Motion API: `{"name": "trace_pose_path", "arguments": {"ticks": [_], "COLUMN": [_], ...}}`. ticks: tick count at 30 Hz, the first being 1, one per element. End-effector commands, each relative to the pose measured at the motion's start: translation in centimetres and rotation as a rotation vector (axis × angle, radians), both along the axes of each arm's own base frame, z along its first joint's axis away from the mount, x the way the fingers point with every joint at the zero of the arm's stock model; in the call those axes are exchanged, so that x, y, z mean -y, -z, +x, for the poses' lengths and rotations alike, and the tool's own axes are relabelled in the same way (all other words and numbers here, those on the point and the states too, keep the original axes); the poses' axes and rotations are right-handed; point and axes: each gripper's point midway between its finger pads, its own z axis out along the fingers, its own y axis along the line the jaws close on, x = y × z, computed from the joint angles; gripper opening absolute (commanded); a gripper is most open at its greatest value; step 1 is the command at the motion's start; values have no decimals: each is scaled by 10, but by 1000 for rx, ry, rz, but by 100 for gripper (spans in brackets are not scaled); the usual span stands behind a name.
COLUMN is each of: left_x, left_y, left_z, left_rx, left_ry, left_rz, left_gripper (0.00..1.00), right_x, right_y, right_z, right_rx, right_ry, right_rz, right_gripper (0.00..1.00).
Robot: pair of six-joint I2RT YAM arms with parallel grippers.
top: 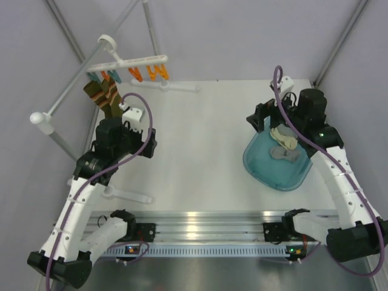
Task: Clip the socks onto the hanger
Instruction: Open the clamp at the hanger.
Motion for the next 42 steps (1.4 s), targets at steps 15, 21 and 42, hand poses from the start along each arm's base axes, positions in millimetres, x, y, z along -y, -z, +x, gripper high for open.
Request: {"name": "trace_pose_path", "arguments": {"ticks": [15, 21, 42], "left_x": [41, 34, 43], "left_y": [-132, -156, -153], "left_z": [-10, -10, 5], "left_rx": [546, 642, 561], "left_ry": [181, 140, 78], "left_rz": [-359, -412, -639], "left_gripper": [89, 88, 68], "right_x": [-111, -194, -285], "right_y": [-96, -105, -163], "right_z": [14, 22, 30], "right_rx": [402, 458, 591], "right_ry": [-312, -452, -557], "right_rz": [205, 230, 425], "right_gripper": [100, 100, 77]}}
